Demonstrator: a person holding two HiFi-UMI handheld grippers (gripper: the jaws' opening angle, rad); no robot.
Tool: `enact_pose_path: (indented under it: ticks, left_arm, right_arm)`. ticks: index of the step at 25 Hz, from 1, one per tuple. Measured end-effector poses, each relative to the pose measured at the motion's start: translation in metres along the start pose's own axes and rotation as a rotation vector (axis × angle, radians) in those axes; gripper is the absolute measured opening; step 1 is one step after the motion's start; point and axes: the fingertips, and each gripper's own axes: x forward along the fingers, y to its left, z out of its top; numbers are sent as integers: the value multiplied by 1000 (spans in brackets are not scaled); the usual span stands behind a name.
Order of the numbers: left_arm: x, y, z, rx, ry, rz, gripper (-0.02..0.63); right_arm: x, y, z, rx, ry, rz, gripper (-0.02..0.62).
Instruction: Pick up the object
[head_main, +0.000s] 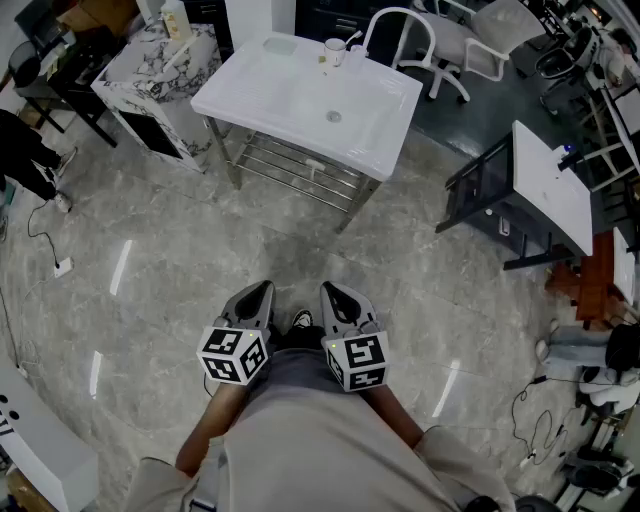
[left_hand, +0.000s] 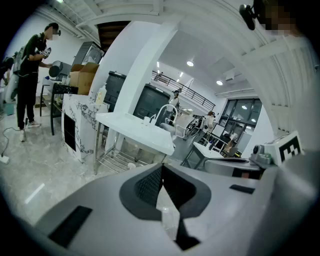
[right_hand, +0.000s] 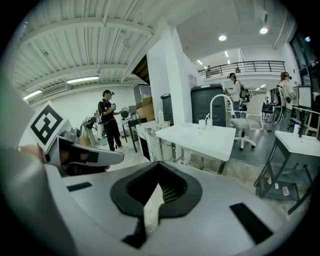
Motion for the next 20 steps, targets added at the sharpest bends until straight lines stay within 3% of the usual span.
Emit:
enact_pose_path:
  ticks: [11, 17, 20]
  left_arm:
    - [-1, -11, -4, 29, 5, 11, 0]
    - [-6, -8, -8, 29, 21, 46, 0]
    - [-1, -5, -9, 20, 28, 54, 0]
  right_arm:
    - [-7, -9, -7, 46, -21, 2, 9]
    - [-10, 5, 4, 107, -83, 151, 9]
    - [-6, 5, 4, 96, -85, 170, 9]
